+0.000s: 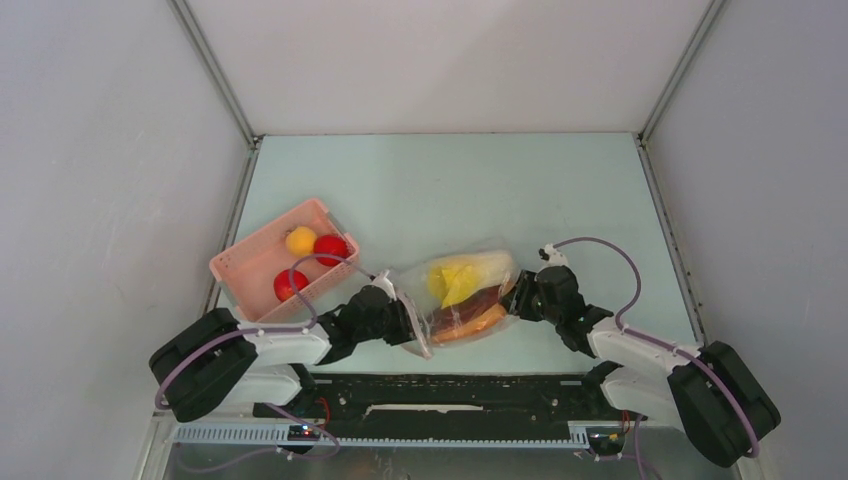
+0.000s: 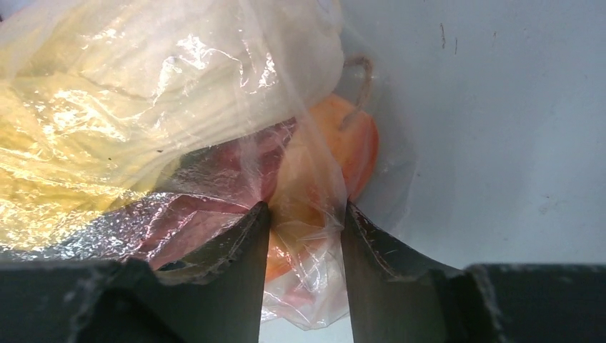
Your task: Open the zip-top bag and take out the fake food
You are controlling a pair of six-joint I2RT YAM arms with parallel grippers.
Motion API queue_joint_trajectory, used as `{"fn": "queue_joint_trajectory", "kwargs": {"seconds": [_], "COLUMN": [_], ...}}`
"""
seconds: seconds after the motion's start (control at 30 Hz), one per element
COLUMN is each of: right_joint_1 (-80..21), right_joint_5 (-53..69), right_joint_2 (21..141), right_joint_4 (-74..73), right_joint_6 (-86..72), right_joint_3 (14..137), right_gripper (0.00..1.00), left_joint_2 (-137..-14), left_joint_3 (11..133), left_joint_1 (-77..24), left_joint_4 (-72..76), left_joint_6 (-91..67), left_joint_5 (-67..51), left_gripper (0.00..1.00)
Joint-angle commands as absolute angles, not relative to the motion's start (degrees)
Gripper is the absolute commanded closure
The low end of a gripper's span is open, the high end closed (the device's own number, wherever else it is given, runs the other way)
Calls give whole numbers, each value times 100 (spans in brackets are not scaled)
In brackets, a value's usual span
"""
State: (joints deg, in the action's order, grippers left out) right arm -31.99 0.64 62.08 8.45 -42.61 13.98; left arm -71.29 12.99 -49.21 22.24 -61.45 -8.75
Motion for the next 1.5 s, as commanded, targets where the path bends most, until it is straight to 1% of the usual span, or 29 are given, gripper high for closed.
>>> {"fn": "queue_joint_trajectory", "kwargs": {"seconds": [0.0, 0.1, 0.13, 0.17, 0.33, 0.53, 0.67, 0.73, 0.93, 1.03, 1.23, 1.47], "right_joint_1": [-3245, -3221, -3211, -3186, -3088, -2911, -2741, -2668, -2478, -2335, -2107, -2057], "right_joint_5": [476, 458, 453, 449, 397, 355, 377, 384, 352, 329, 342, 128], "right_joint_2": [6126, 6071, 6051, 6029, 5844, 5602, 5467, 5421, 5257, 5134, 4939, 4725], "right_joint_4": [1011, 1002, 994, 986, 862, 721, 663, 627, 507, 413, 345, 230], "right_joint_6": [-4430, -4445, -4447, -4447, -4439, -4430, -4429, -4421, -4403, -4397, -4407, -4576], "right_joint_3": [1315, 1287, 1277, 1273, 1235, 1158, 1096, 1082, 1061, 1026, 957, 885], "right_gripper": [61, 67, 69, 70, 80, 84, 96, 99, 100, 100, 100, 100], "left_joint_2": [-6952, -6708, -6620, -6519, -5879, -4832, -4186, -3924, -3255, -2963, -2481, -2556], "left_joint_3": [1560, 1536, 1533, 1530, 1587, 1765, 2034, 2176, 2381, 2681, 4012, 5520], "left_joint_1": [-5027, -5028, -5027, -5027, -5027, -5028, -5027, -5027, -5020, -5019, -5019, -5024], "left_joint_4": [2673, 2538, 2479, 2415, 1616, 115, -1148, -1610, -2481, -3099, -4586, -6193], "left_joint_6": [-6299, -6293, -6292, -6281, -6087, -5677, -5358, -5210, -5013, -4842, -4424, -4076], "left_joint_5": [-897, -798, -773, -743, -495, -32, 431, 530, 616, 729, 1185, 1872], "left_gripper": [73, 93, 98, 100, 100, 100, 100, 100, 100, 100, 100, 100]}}
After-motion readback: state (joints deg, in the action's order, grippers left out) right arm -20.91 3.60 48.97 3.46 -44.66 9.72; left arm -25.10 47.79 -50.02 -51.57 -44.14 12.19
